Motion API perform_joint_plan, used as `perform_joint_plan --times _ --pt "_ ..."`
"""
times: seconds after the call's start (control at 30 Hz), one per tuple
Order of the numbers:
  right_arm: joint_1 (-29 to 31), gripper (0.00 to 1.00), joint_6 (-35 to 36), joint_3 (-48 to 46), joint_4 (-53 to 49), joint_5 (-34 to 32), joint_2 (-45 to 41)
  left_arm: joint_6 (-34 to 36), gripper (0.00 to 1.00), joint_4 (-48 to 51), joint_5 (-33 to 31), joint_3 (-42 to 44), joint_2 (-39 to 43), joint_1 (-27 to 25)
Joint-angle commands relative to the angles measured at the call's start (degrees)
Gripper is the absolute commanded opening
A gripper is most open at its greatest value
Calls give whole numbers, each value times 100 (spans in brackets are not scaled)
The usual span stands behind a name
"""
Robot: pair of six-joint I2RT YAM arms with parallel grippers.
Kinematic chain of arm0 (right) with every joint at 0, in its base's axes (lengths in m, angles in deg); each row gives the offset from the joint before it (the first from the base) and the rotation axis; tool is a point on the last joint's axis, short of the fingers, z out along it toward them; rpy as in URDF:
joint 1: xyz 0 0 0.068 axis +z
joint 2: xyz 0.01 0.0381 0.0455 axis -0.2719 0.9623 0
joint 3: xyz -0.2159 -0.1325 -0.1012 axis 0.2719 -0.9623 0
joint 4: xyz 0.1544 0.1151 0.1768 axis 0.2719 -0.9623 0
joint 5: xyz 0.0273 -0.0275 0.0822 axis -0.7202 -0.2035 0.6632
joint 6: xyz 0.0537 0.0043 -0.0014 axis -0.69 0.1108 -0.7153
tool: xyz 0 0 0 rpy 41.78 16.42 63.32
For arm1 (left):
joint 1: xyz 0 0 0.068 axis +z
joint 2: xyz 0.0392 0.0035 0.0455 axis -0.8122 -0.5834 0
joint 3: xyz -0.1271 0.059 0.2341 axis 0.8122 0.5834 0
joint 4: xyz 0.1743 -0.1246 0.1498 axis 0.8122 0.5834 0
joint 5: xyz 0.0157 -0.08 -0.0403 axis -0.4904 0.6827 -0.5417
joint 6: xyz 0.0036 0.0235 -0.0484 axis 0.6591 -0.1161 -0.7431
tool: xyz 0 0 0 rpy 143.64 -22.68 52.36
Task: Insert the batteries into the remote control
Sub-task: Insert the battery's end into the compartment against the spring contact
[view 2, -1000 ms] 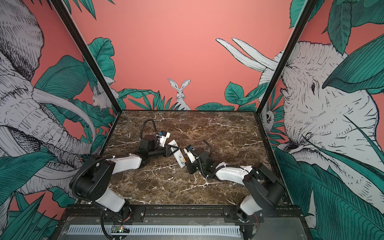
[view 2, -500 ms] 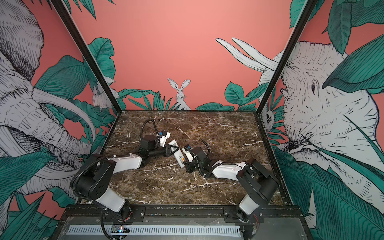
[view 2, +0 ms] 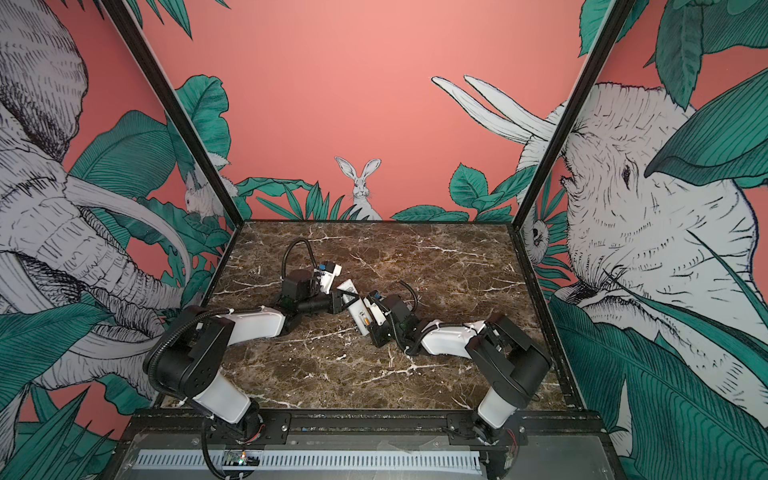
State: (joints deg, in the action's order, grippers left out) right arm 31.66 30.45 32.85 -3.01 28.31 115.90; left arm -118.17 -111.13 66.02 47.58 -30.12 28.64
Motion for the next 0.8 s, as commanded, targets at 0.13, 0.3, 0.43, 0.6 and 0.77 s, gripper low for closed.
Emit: perform_joint_plan --times 0.13,0.3,0.43,0.6,0.77 --pt "37 11 71 201 -50 -91 99 102 15 163 -31 -45 -59 9" --pt "37 11 23 248 -104 -199 90 114 15 171 -36 -30 -15 11" --pt "37 10 19 319 -151 -267 135 101 15 172 -18 -32 -15 9" --pt "37 10 19 390 -187 -342 209 100 15 180 8 -41 -16 8" --pt "37 9 -6 433 -201 -408 263 122 15 215 -9 -26 40 7"
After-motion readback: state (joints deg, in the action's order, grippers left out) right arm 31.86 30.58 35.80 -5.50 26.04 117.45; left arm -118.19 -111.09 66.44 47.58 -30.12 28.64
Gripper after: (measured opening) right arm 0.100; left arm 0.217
